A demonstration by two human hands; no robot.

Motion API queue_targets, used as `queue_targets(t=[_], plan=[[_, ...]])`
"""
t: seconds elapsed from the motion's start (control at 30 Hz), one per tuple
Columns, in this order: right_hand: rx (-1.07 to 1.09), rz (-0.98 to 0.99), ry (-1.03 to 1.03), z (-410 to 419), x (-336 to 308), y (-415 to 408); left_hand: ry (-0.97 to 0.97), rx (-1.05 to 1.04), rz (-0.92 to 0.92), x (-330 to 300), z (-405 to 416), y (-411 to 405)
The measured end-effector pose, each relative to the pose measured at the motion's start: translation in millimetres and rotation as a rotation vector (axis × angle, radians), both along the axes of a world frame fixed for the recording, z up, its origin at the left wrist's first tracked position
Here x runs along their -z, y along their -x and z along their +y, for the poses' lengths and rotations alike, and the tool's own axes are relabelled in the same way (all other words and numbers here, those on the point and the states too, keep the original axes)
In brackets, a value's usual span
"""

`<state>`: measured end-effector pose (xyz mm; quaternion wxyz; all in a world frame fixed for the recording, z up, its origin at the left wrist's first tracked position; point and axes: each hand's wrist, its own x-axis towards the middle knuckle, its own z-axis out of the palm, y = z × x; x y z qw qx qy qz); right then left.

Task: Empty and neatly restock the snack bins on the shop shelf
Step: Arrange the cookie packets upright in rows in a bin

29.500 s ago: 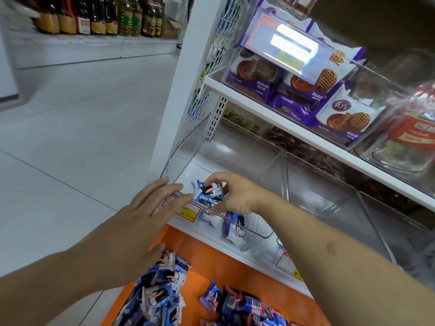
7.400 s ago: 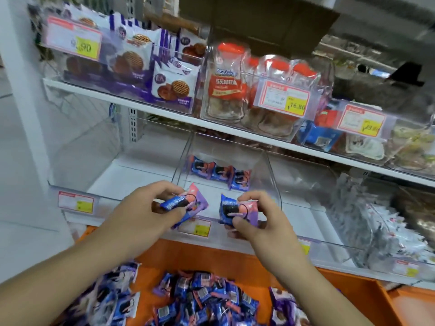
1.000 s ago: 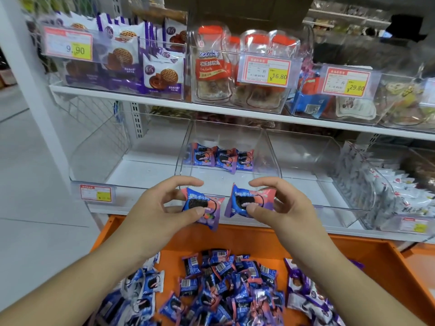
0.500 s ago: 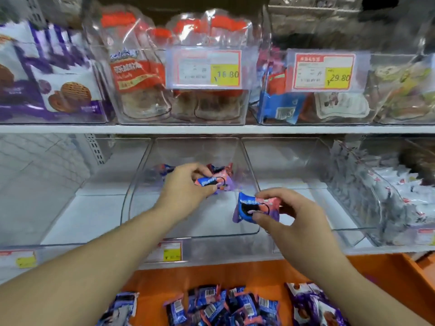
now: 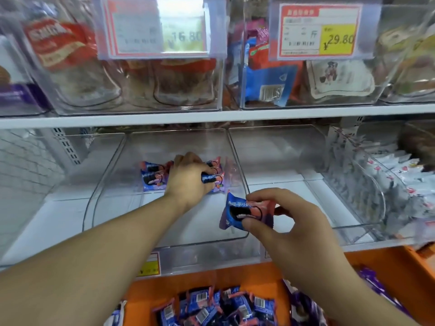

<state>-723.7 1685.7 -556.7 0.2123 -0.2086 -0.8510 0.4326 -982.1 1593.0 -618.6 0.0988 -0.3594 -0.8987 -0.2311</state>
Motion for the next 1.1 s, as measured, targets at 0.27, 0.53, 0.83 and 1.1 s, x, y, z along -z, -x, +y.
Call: queue_targets(t=[0.27,0.53,0.83,1.1], plan=[[0.025,-0.01,-0.005,-8,-9,2,-0.501,0.089,-0.573,-52,-45,-51],[-0.039,0.029,-0.08,-28,-16,11,-0.479,0.321,-0.883,-86,-102,-109],[-0.143,-0.157,-0.402,5,-2,7,-0.292,0.049,-0.527,-50,-71,-46],[-0.158,-0.099,-0.382,12,10,9,-0.059,-0.004,-0.28,-20,-19,-26]])
